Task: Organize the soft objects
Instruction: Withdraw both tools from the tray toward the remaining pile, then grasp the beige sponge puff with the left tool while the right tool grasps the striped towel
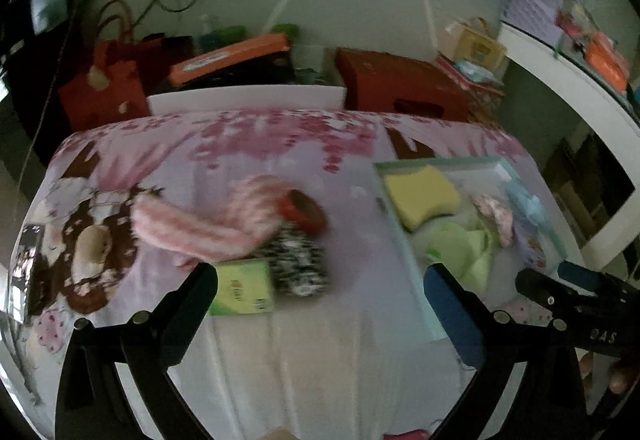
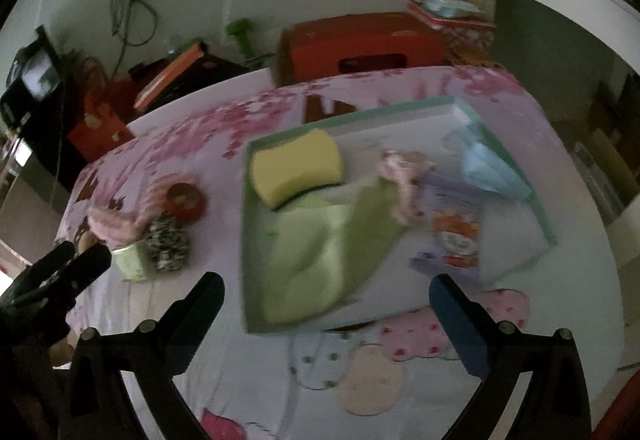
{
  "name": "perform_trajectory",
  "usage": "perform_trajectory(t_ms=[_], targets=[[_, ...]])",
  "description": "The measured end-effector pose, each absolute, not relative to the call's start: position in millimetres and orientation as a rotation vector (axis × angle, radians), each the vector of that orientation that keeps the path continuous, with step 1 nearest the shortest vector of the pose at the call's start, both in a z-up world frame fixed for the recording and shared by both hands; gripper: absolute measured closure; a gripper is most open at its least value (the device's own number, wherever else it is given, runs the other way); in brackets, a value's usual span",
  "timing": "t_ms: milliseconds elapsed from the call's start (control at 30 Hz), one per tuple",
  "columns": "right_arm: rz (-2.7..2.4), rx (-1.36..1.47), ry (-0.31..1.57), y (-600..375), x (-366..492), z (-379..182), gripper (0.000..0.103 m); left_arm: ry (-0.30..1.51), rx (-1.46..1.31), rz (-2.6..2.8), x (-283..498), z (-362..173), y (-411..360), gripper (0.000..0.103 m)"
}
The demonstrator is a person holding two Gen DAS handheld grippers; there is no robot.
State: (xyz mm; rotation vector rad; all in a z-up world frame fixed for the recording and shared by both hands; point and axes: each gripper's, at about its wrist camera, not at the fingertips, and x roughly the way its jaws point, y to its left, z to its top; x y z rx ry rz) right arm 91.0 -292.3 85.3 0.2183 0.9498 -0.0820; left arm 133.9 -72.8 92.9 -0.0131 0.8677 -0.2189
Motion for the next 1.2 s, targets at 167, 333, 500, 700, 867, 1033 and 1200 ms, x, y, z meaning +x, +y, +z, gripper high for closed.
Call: perform_trajectory(t_ms=[167, 333, 500, 700, 867, 1033, 1200], targets=[[-0.017, 0.169, 0.955, -252, 103, 87, 0.0, 0.854, -0.061, -0.158, 135, 95, -28, 0.0], [0.039, 0.115, 0.97, -210, 119, 86, 0.0, 0.856, -0.105, -0.077, 140, 89, 20, 0.0], [0.085, 0.064, 0.985, -174, 136, 79, 0.0, 0.865, -0.159, -0.022, 147, 77, 68, 0.0], [0.14, 0.011, 0.991, -133, 159, 72, 0.0, 0.857, -0.191, -0.008, 156, 62, 104, 0.0], [0.195, -0.047, 0.987, -96, 174, 68, 0.0, 0.9, -0.213, -0.002, 172, 45, 134, 0.0], [0.225, -0.093, 0.999, -64, 189, 56, 0.004, 0.94, -0.226, 0.013, 188, 26, 158, 0.0], [0.242, -0.131, 1.003, -43, 201, 44, 0.013, 0.961, -0.187, 0.039, 204, 12, 168, 0.001]])
